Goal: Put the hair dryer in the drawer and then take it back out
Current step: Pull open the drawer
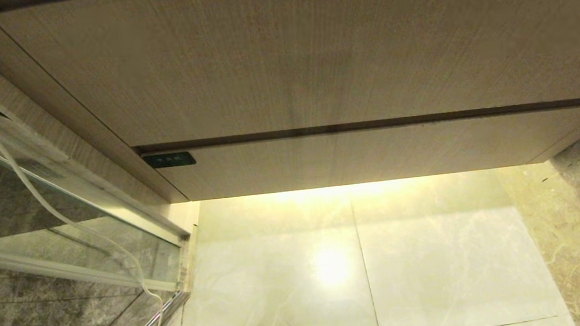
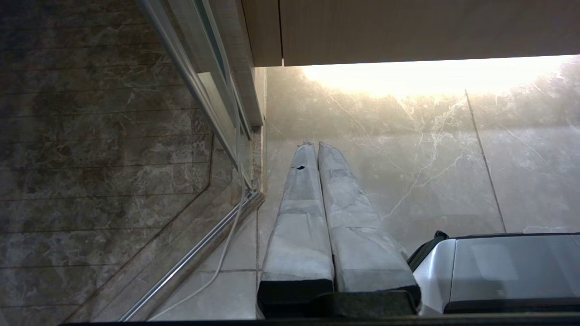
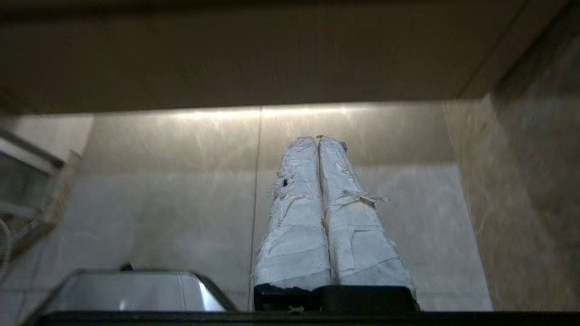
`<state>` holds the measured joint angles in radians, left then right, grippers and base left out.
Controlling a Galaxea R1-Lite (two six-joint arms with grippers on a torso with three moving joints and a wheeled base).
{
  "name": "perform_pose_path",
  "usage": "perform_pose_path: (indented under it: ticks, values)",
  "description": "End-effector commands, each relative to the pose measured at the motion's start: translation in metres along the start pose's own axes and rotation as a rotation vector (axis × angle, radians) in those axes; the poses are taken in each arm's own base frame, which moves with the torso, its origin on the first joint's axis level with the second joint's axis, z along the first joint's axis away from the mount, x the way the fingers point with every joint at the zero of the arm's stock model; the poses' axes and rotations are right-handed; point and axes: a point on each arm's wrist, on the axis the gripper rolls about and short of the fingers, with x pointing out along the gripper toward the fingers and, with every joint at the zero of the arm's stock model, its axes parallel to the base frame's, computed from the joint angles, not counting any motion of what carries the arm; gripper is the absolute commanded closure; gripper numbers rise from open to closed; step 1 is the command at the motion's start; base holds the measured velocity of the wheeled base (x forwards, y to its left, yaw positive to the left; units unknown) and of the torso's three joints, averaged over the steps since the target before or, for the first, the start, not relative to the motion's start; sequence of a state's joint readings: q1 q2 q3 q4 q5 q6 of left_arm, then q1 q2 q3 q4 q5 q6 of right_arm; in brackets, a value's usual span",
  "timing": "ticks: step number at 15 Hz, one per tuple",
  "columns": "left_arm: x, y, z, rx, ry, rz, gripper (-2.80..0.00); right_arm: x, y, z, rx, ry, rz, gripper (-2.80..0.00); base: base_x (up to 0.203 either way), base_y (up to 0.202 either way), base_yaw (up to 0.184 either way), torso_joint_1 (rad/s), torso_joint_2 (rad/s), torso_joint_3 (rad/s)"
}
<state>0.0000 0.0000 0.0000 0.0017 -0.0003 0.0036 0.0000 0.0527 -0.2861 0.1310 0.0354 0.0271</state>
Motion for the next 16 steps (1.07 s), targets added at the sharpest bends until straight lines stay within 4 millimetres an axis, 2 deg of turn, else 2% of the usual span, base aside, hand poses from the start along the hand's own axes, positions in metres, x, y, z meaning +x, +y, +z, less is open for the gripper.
perform_pose_path:
  ticks: [1,4,5,6,8,9,11,12,13,16]
  values:
    - [0.0,0.0,0.0,-0.001,0.001,0.0,0.0,0.012,0.002,0.087,0.007,-0.014,0.025,0.0,0.0,0.0,0.0,0.0,0.0,0.0]
    - [0.0,0.0,0.0,-0.001,0.0,0.0,0.0,0.081,0.005,0.188,0.035,0.101,0.106,0.0,0.0,0.0,0.0,0.0,0.0,0.0]
    - [0.0,0.0,0.0,-0.001,0.0,0.0,0.0,0.111,0.006,0.207,0.048,0.167,0.157,0.0,0.0,0.0,0.0,0.0,0.0,0.0]
    - [0.0,0.0,0.0,0.001,0.0,0.0,0.0,0.138,0.011,0.212,0.055,0.256,0.225,0.0,0.0,0.0,0.0,0.0,0.0,0.0]
    - [0.0,0.0,0.0,0.001,0.0,0.0,0.0,0.177,0.021,0.201,0.02,0.403,0.32,0.0,0.0,0.0,0.0,0.0,0.0,0.0]
    - [0.0,0.0,0.0,0.001,0.0,0.0,0.0,0.191,0.025,0.187,-0.017,0.468,0.349,0.0,0.0,0.0,0.0,0.0,0.0,0.0]
    - [0.0,0.0,0.0,-0.001,0.0,0.0,0.0,0.232,0.035,0.133,-0.105,0.68,0.419,0.0,0.0,0.0,0.0,0.0,0.0,0.0]
    - [0.0,0.0,0.0,-0.001,0.001,0.0,0.0,0.247,0.04,0.114,-0.141,0.751,0.47,0.0,0.0,0.0,0.0,0.0,0.0,0.0]
    - [0.0,0.0,0.0,-0.001,0.0,0.0,0.0,0.258,0.043,0.098,-0.17,0.807,0.522,-2.8,0.0,0.0,0.0,0.0,0.0,0.0]
    - [0.0,0.0,0.0,-0.001,0.001,0.0,0.0,0.268,0.038,0.064,-0.471,0.837,0.697,-2.8,0.0,0.0,0.0,0.0,0.0,0.0]
